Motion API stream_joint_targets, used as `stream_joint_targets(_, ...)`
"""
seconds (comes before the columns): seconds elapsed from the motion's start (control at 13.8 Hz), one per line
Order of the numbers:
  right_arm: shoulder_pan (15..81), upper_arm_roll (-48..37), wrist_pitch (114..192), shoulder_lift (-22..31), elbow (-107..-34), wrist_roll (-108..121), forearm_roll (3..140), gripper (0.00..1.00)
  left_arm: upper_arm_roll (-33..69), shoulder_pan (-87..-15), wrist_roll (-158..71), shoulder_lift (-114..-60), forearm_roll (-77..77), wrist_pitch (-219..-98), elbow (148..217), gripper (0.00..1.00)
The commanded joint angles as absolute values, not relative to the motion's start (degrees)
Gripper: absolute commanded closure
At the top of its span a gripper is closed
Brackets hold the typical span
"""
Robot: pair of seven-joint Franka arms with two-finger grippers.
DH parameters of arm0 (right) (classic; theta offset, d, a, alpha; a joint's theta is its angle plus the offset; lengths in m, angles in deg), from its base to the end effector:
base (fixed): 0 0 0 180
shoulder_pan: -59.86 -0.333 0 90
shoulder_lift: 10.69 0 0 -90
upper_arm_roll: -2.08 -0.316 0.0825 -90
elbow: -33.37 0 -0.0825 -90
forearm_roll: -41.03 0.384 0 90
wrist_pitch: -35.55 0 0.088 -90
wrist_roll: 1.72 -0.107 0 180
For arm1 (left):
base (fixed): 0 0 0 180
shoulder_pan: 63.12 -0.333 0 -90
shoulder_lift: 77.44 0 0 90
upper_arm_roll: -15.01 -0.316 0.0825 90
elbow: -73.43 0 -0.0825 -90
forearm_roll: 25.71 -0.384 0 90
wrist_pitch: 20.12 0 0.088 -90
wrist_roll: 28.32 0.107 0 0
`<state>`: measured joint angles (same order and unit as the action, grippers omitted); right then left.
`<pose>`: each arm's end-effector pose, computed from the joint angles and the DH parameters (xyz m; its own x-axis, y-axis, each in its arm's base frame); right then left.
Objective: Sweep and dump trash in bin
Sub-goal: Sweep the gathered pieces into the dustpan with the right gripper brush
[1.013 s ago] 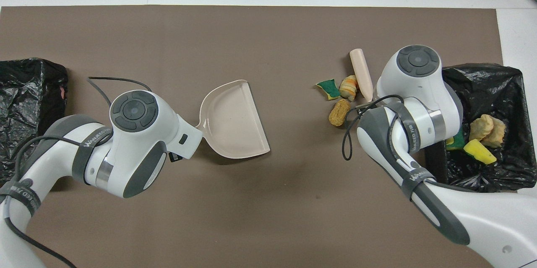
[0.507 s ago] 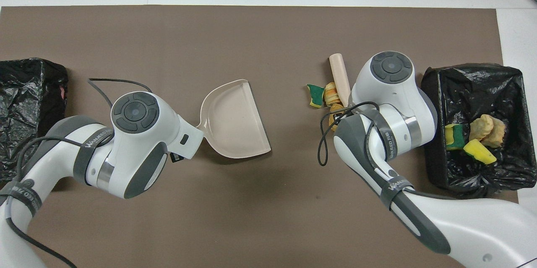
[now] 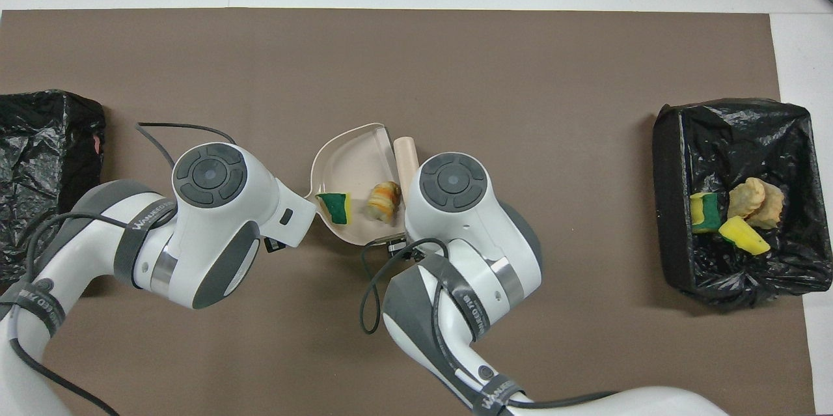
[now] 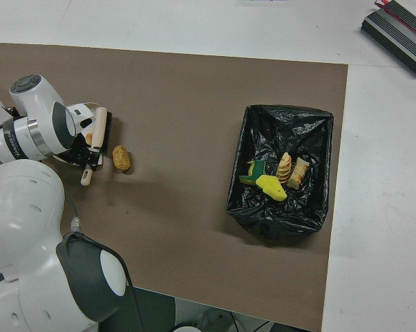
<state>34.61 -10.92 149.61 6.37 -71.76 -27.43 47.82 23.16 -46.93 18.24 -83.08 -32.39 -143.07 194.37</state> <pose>0.4814 0.3788 0.3630 0.9666 0.1629 -0.1977 0.1478 -0.9850 -0.0888 0.5052 -0.2223 0.3651 0.2630 -0.9594 -0.1021 -0.9646 -0.2635 -0.0080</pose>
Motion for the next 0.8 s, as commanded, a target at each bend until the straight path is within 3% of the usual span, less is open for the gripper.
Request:
stream_joint_targets(0.0,33.40,-10.93,149.37,4.25,-72.02,-30.28,49.82,1.00,22.48,-46.07,16.94,-81.74,-31.69,-144.84,196.12,1.00)
stream_joint_targets(0.29,36.64,-10.67,142.89,-2.59,-73.59,-29.68,49.74,1.00,22.48,-46.07,16.94,-81.83,-31.69,-144.92,196.12,1.00)
stream_joint_targets(0.72,42.71,-10.23,141.10,-12.26,-88.69,-30.29,42.45,1.00,22.48,-45.98,18.78,-81.65,-31.69,-144.49,196.21,1.00)
